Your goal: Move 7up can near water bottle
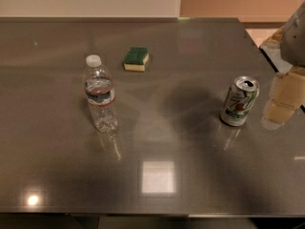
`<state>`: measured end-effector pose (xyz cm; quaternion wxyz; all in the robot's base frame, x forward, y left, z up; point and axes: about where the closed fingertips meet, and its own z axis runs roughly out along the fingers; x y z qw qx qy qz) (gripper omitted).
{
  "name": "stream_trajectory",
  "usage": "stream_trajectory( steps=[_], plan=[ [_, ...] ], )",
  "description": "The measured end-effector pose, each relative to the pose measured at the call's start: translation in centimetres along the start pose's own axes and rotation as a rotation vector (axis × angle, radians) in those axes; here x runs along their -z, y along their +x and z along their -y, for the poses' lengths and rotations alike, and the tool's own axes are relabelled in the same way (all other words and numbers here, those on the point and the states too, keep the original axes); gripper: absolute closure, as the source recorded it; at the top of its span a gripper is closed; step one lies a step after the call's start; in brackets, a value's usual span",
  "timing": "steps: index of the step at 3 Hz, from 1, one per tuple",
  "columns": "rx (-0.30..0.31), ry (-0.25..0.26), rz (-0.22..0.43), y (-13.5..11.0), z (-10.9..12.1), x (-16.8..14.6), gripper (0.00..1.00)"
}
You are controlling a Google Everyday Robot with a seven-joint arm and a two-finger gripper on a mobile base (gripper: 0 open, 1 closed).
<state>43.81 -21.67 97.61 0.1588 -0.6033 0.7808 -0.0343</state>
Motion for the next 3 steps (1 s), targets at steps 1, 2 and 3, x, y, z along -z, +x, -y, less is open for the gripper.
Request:
stream_trajectory(
  steps=[1,2,3],
  plan=[
    [0.000,0.000,0.000,0.0,0.0,0.0,0.00],
    [-0.001,0.000,0.002,0.0,0.0,0.0,0.00],
    [-0.044,-0.009,0.102,0.4,3.1,-2.1,0.00]
  ],
)
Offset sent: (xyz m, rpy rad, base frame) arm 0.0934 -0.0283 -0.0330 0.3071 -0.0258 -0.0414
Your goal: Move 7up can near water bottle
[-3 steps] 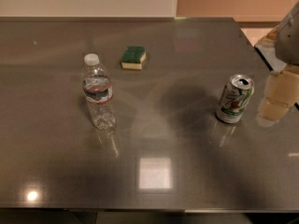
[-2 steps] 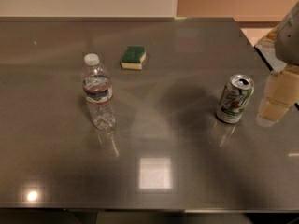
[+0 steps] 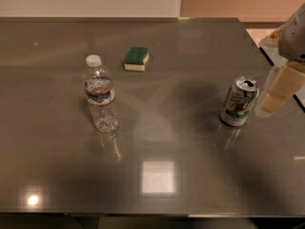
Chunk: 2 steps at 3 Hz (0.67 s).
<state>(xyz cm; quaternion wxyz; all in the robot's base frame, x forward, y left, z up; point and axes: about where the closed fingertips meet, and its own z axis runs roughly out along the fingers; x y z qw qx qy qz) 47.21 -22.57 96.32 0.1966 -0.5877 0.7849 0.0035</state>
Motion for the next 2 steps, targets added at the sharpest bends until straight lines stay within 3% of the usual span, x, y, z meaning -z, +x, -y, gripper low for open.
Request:
stream_trajectory(
  steps=[1,2],
  plan=[
    [-0.040,-0.009,0.085,0.5,2.8,-1.7,0.00],
    [-0.061,-0.021,0.130,0.9,4.1,-2.8,0.00]
  ],
)
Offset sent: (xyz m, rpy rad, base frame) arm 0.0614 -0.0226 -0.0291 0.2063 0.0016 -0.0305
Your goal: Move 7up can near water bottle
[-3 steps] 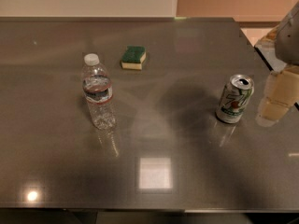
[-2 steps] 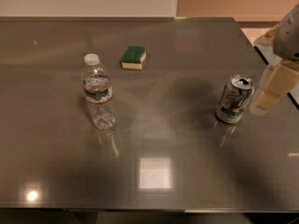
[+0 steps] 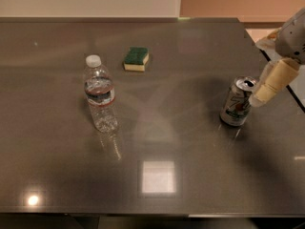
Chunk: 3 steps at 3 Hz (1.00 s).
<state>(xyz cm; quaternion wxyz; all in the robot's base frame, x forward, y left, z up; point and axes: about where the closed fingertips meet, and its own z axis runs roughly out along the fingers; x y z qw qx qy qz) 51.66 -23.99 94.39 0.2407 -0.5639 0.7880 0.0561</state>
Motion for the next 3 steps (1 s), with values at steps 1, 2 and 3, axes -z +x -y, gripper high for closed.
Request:
stream_trajectory(
  steps=[1,2,3],
  plan=[
    [-0.009,-0.036,0.020,0.4,-0.3,-0.9,0.00],
    [-0.014,-0.071,0.032,1.0,-1.5,-1.7,0.00],
    [-0.013,-0.085,0.044,1.4,-2.4,-2.4,0.00]
  ],
)
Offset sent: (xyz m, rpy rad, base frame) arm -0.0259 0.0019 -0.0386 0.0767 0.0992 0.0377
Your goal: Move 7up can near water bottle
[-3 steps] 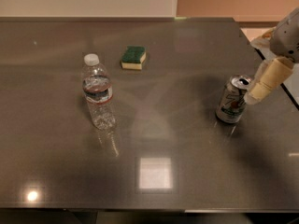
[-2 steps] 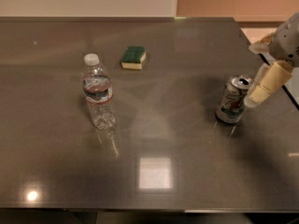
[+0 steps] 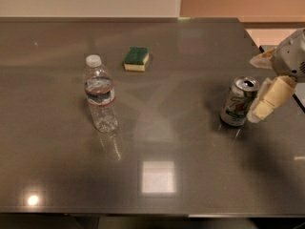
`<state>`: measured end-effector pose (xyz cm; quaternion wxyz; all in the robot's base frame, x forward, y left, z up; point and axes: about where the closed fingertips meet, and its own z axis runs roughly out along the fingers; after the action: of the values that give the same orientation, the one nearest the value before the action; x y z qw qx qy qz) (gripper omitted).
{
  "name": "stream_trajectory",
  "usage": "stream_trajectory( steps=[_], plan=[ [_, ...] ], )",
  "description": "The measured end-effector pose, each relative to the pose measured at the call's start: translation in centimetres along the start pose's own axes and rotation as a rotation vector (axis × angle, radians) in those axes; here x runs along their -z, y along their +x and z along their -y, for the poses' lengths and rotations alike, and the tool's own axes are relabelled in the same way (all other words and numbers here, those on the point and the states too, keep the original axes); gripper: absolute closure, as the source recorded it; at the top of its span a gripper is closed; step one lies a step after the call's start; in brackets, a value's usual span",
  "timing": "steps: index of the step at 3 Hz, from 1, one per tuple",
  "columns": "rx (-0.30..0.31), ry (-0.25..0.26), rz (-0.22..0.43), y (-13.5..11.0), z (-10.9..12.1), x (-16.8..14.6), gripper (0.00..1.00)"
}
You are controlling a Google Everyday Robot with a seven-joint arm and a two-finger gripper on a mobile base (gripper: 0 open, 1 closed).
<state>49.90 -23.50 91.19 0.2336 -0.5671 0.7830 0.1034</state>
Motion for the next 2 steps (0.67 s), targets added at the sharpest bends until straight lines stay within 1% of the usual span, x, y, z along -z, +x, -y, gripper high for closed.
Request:
stream_trajectory(
  steps=[1,2],
  plan=[
    [-0.004,0.006,0.008,-0.12,-0.12,-0.74,0.17],
    [-0.017,0.017,0.021,-0.40,0.34,-0.94,0.40]
  ],
)
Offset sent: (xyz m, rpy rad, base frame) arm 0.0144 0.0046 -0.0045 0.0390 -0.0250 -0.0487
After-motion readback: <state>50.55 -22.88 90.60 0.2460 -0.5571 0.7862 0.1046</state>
